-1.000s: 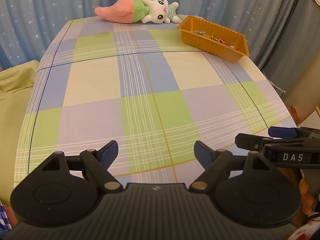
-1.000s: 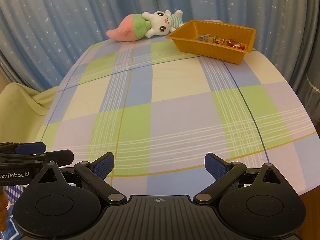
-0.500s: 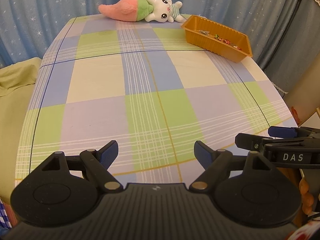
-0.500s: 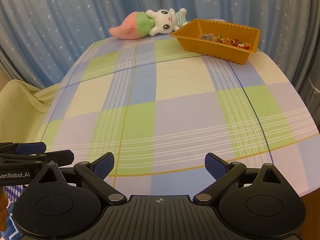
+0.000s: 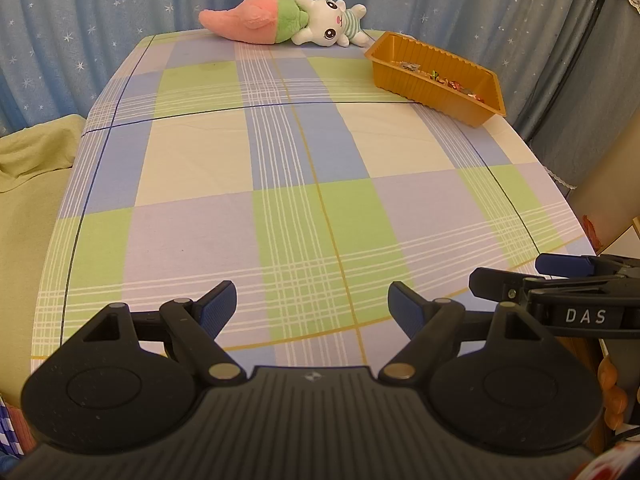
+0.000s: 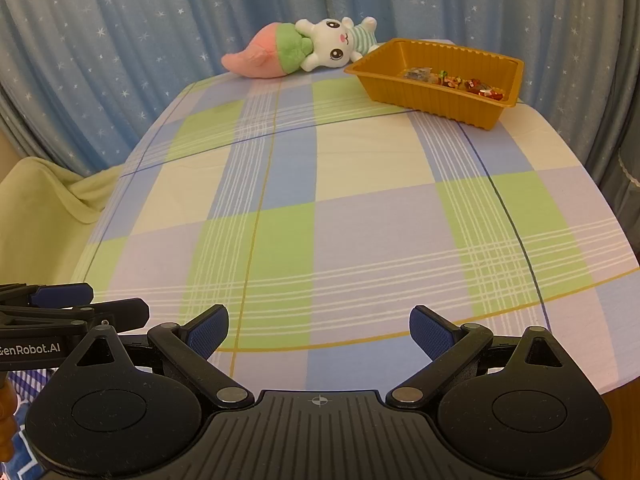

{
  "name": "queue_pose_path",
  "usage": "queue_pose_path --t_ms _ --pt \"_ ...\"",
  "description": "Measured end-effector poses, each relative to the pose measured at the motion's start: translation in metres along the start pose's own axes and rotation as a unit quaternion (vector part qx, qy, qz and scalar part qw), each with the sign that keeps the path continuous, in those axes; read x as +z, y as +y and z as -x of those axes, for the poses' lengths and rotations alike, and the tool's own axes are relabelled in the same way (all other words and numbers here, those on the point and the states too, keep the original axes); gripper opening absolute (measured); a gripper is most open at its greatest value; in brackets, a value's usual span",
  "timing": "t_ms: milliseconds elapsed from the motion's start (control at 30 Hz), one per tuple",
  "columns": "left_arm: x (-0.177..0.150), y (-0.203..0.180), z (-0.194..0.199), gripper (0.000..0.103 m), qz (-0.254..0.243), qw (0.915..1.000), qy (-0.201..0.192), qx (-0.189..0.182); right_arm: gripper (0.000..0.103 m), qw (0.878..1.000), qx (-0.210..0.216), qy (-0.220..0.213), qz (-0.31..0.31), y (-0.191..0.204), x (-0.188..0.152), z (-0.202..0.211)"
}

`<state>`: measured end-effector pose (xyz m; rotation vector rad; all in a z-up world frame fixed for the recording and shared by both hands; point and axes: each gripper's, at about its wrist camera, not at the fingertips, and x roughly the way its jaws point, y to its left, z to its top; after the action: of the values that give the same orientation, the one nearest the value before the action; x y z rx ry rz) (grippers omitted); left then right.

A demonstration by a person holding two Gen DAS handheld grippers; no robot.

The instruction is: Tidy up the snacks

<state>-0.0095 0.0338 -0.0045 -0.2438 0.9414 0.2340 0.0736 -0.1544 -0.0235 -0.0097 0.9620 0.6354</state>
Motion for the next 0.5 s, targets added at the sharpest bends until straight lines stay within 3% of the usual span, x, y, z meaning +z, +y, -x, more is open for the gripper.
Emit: queue_pose_path --t_ms 500 --pt "-0.0037 0.0055 0.0057 0.082 0.005 1.0 -0.003 0.002 0.097 1.0 0.002 -0.001 0.008 0.0079 -0.0036 0.0032"
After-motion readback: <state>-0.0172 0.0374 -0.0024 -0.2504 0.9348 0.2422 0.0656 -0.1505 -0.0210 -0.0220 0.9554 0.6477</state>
